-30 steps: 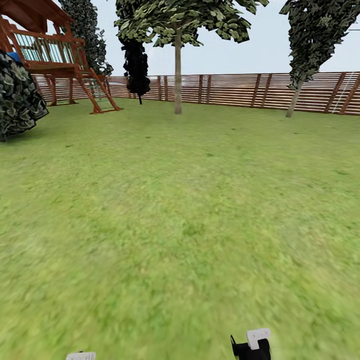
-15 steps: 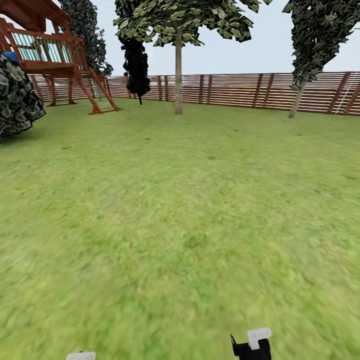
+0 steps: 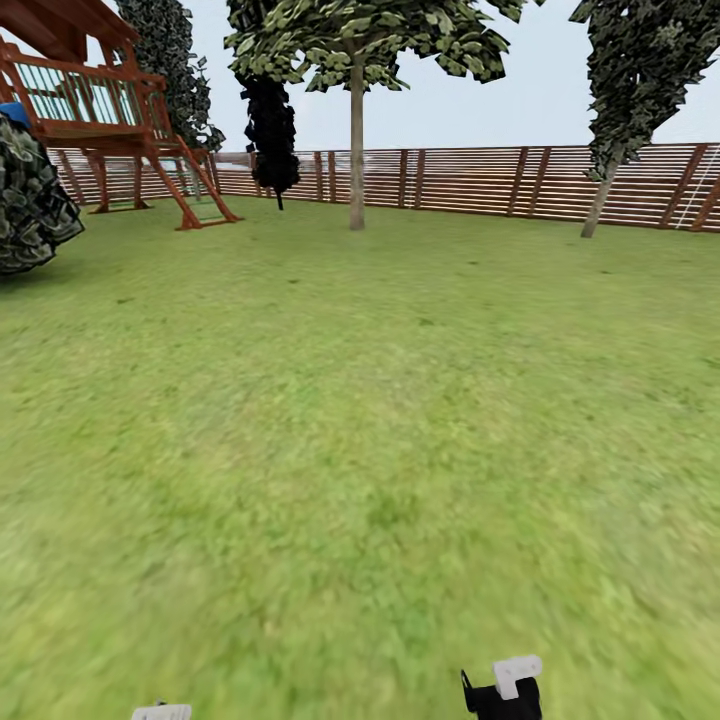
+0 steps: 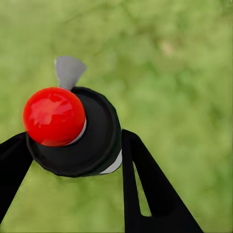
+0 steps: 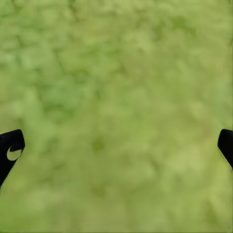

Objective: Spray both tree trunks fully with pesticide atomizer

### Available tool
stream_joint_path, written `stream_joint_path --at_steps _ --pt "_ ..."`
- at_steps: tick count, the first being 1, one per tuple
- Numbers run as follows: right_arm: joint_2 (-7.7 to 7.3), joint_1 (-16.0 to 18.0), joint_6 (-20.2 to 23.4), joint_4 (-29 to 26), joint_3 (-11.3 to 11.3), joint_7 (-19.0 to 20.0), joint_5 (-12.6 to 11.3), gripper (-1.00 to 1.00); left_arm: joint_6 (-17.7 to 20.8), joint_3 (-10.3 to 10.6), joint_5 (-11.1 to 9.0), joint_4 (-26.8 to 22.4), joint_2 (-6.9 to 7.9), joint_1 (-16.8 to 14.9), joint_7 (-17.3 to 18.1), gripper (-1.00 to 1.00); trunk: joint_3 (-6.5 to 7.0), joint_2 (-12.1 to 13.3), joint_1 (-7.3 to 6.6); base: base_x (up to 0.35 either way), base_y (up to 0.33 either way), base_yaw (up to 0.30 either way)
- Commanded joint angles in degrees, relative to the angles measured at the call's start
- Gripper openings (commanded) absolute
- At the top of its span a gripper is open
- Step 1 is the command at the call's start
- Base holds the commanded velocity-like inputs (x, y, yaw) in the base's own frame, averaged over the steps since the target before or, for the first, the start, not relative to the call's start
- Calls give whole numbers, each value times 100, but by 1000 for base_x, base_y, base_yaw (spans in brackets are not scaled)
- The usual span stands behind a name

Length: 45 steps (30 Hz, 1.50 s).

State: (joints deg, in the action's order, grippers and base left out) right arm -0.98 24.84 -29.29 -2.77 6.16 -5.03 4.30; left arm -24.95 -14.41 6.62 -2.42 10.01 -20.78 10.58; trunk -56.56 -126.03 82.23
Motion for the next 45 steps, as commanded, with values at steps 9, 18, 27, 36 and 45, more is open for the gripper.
stream_joint_path --at_steps 9,18,27,36,45 --pt "1 3 -6 5 35 -50 45 100 -21 -53 60 4 1 -5 14 -100 -5 -2 3 340 0 0" --pt "1 3 -6 6 35 -50 45 100 -27 -53 59 4 1 -5 14 -100 -5 -2 3 340 0 0" --pt "1 3 -6 9 35 -50 45 100 -26 -53 61 4 1 -5 14 -100 -5 -2 3 340 0 0" --pt "1 3 -6 5 35 -50 45 100 -25 -53 59 4 1 -3 14 -100 -5 -2 3 340 0 0" --pt "1 3 -6 6 35 -50 45 100 -28 -53 59 4 1 -4 14 -100 -5 -2 3 340 0 0"
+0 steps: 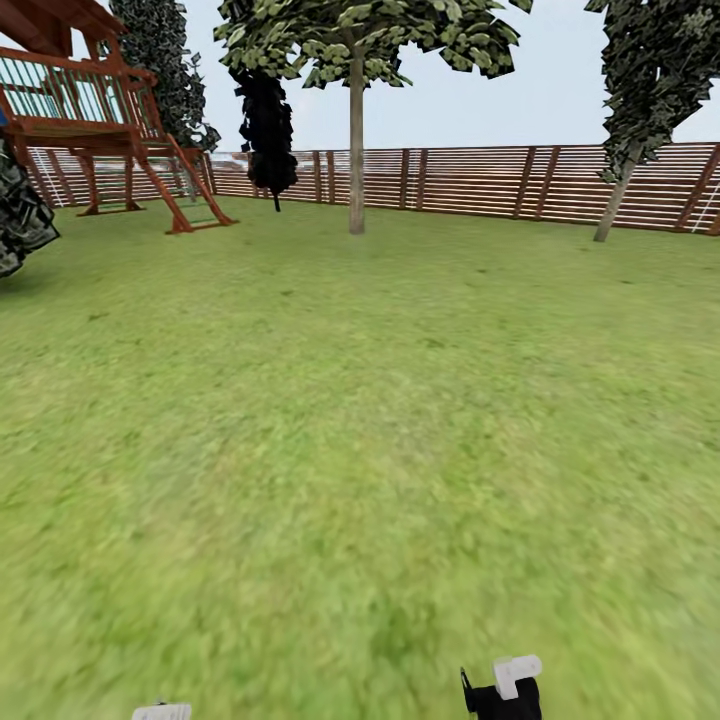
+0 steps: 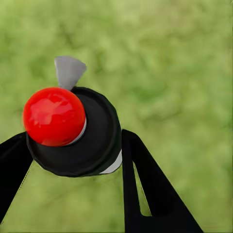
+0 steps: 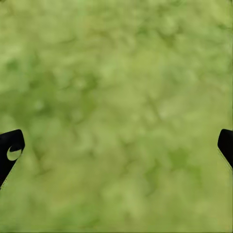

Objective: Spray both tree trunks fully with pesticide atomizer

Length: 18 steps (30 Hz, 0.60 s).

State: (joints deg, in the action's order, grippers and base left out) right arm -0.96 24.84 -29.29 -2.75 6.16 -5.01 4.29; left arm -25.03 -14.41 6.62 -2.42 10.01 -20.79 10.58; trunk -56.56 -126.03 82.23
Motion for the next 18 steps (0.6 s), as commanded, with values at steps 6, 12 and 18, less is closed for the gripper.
stream_joint_path --at_steps 6,12,18 --pt "-1 3 -7 3 35 -52 45 100 -19 -53 60 4 1 -4 14 -100 -5 -2 3 340 0 0" --pt "-1 3 -7 6 35 -52 45 100 -19 -53 60 4 1 -5 14 -100 -5 -2 3 340 0 0" --pt "-1 3 -7 4 35 -52 45 100 -19 -53 59 4 1 -5 14 -100 -5 -2 3 340 0 0"
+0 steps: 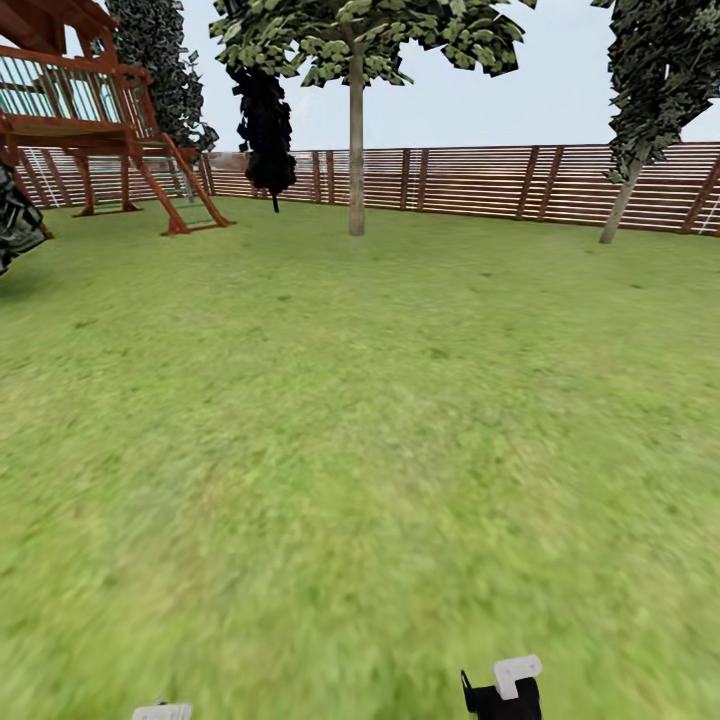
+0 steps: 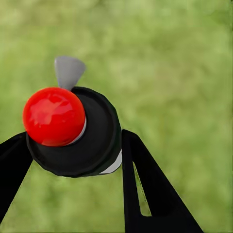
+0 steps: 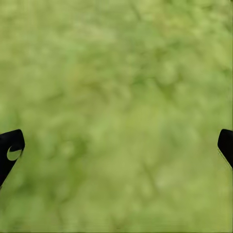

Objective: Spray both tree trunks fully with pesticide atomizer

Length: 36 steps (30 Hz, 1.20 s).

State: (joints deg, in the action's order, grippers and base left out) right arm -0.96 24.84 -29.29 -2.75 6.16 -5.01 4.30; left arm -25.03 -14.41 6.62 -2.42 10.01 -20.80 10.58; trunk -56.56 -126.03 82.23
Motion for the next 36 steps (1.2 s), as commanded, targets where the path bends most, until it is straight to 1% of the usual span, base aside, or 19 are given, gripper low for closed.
stream_joint_path --at_steps 1,36 --pt "-1 3 -7 5 35 -52 45 100 -19 -53 60 4 1 -3 14 -100 -5 -2 3 340 0 0" --pt "-1 3 -7 4 35 -52 45 100 -19 -53 59 4 -3 -3 14 -100 -5 -2 3 340 0 0"
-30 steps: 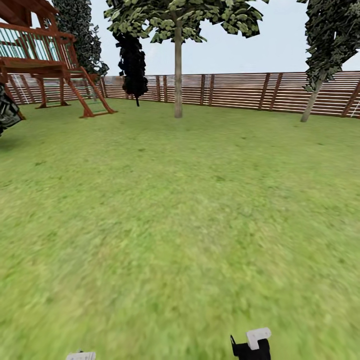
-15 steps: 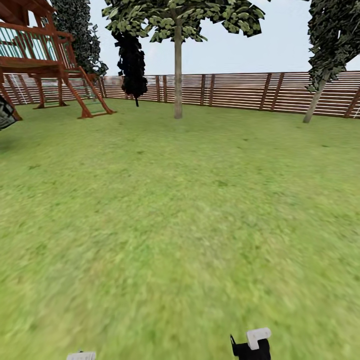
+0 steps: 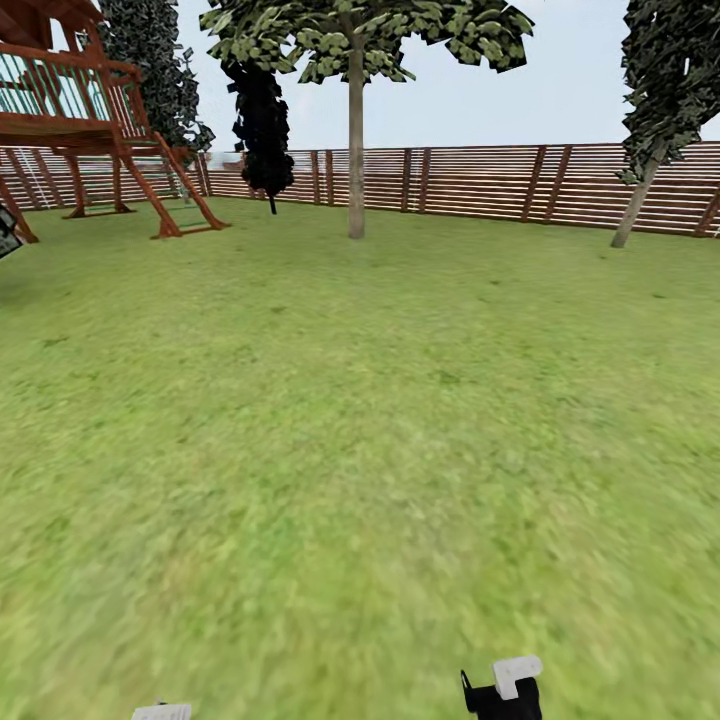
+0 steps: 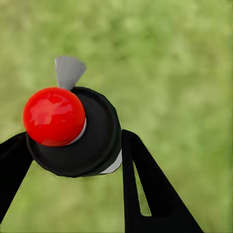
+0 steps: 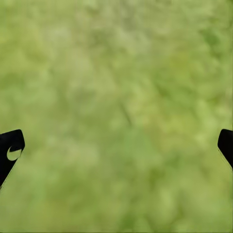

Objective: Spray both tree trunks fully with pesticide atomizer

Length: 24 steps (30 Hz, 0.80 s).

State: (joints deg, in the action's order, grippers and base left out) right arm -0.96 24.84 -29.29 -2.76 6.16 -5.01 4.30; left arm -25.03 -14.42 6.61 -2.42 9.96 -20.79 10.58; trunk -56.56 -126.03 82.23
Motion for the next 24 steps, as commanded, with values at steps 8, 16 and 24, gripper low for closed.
stream_joint_path --at_steps 8,16,24 --pt "-1 3 -7 6 35 -52 45 100 -19 -52 59 4 -1 -4 14 -100 -5 -2 3 340 0 0" --pt "-1 3 -7 8 35 -52 45 100 -19 -52 59 4 0 -3 14 -100 -5 -2 3 340 0 0" --pt "-1 3 -7 5 35 -52 45 100 -19 -52 59 4 2 -3 14 -100 -5 -2 3 340 0 0"
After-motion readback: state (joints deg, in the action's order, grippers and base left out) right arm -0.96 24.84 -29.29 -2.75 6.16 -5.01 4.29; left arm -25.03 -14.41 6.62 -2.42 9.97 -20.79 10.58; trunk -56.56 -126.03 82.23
